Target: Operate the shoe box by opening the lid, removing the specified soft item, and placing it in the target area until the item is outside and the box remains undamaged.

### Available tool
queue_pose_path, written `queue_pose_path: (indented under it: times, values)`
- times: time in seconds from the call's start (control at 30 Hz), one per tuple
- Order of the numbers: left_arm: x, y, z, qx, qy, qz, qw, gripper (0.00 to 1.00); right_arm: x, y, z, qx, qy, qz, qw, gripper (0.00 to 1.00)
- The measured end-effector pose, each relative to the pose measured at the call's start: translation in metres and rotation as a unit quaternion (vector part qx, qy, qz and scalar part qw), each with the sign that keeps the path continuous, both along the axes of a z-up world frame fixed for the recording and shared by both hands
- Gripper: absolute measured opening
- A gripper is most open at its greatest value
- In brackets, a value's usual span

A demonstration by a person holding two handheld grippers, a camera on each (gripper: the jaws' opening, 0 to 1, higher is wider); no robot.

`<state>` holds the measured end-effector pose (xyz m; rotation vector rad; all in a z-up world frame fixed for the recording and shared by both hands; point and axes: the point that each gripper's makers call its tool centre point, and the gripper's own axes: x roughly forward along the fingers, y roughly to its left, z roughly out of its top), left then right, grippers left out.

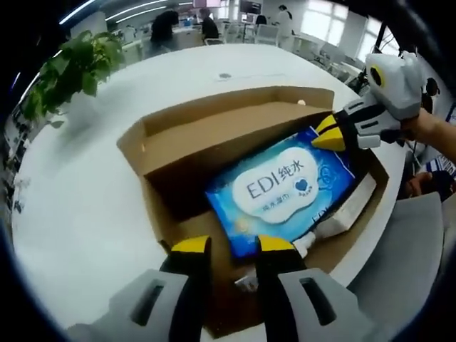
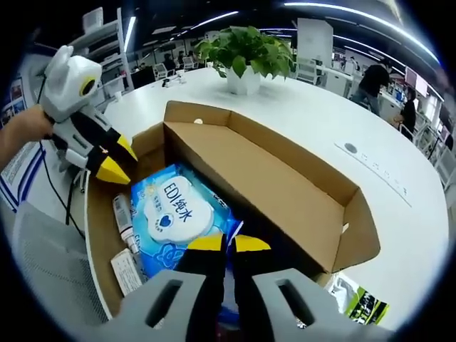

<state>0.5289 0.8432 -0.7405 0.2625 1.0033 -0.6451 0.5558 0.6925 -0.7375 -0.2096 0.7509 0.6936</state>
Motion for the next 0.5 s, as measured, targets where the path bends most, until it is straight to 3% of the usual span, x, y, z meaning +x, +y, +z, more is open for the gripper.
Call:
queue_pose_path:
  times: [0.33, 0.43, 0.5]
  values:
    - [0.002, -0.010, -0.024, -0.014, 0.046, -0.010, 0.9988, 0.21, 0.001, -0.002, -0.004, 0.000, 0.000, 0.000, 1.0000, 0.01]
    - [-0.001, -0.015, -0.031, -0.025, 0.073, -0.006, 0.9970, 0.23, 0.000, -0.002, -0.004, 0.002, -0.001, -0.001, 1.0000, 0.01]
    - [0.000, -0.018, -0.034, -0.016, 0.073, -0.015, 0.9971, 0.25, 0.000, -0.002, -0.004, 0.003, 0.000, -0.001, 1.0000, 0.01]
